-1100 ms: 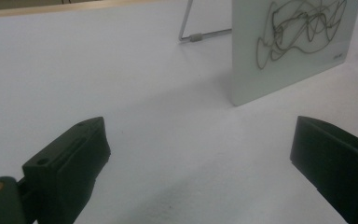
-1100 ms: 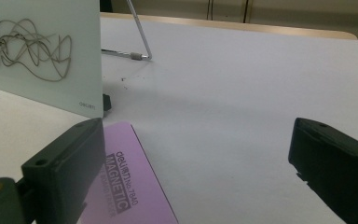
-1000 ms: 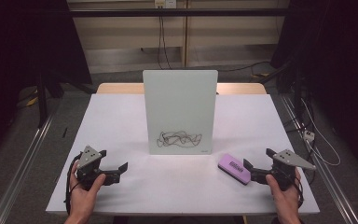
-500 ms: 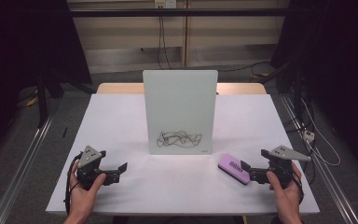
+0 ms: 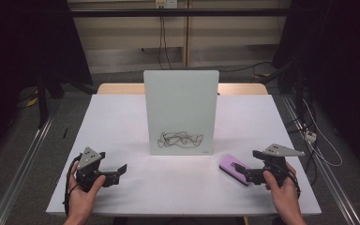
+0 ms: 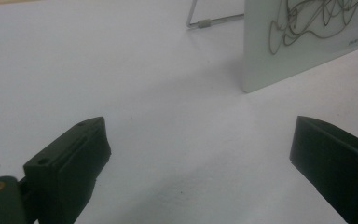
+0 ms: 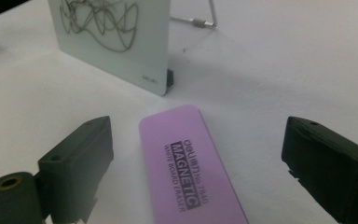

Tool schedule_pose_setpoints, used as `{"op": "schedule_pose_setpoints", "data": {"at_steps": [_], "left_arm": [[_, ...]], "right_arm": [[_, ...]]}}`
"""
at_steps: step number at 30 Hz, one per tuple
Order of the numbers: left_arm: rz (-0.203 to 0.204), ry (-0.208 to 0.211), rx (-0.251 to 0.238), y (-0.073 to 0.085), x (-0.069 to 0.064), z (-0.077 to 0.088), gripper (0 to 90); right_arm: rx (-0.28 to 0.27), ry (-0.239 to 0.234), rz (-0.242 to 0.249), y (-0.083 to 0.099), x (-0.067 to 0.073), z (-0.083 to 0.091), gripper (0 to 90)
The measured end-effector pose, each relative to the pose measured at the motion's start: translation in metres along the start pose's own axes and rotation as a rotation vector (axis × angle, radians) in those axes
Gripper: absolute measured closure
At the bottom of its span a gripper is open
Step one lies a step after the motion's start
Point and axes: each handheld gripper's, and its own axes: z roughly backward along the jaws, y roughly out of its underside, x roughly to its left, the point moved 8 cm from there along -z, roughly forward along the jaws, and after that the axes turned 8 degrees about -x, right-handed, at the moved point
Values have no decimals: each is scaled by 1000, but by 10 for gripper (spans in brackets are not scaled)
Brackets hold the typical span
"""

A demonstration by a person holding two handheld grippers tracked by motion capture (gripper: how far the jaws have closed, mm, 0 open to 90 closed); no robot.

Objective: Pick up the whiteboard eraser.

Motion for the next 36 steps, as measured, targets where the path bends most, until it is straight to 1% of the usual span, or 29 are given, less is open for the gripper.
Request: {"op": "schedule_pose_setpoints", "data": {"at_steps": [1,3,4,6,8,9,10,12,14,16,19,21,22,23,25,27,29,30,32,34,35,36], "left_arm": [[5,-3,-4,0,0,0,45],[4,-4,1,0,0,0,45],[6,-6,3,1,1,0,45],[9,-5,1,1,1,-1,45],[9,-8,2,1,2,-1,45],[9,-7,2,1,2,-1,45],[11,-7,2,1,2,-1,45],[10,-5,2,1,2,-1,45],[9,-1,2,0,2,-1,45],[10,1,-1,0,1,-1,45],[11,2,3,1,2,-1,45],[8,5,4,1,2,-2,46],[4,7,6,1,2,-2,46],[4,6,9,1,1,-2,46],[6,8,8,1,1,-2,46],[2,11,14,2,1,-2,46],[6,11,15,2,1,-2,46],[9,10,12,2,1,-1,46],[3,6,11,2,1,-1,46],[6,6,10,2,1,-1,46],[9,7,7,2,1,-1,46],[11,5,11,2,1,-1,46]], "right_arm": [[25,-9,7,0,2,-1,95],[67,-34,41,-2,7,-3,87],[84,-46,44,-4,9,-3,77],[109,-61,64,-9,12,-6,81],[135,-90,88,-15,15,-10,78],[143,-105,101,-18,16,-12,83],[148,-108,114,-21,16,-15,88],[162,-123,121,-25,18,-20,94],[182,-129,142,-27,18,-25,107],[211,-137,143,-25,19,-30,108],[251,-148,160,-21,18,-35,121],[291,-156,170,-18,16,-38,138],[291,-156,170,-18,16,-38,138],[304,-157,183,-17,15,-38,145],[311,-145,191,-15,13,-38,158],[335,-147,199,-10,12,-36,178],[342,-150,197,-6,9,-34,198],[352,-144,194,-4,8,-33,205],[359,-139,194,-1,5,-32,229],[364,-135,208,1,2,-31,250],[377,-129,213,2,2,-30,250],[383,-138,214,4,2,-30,257]]}}
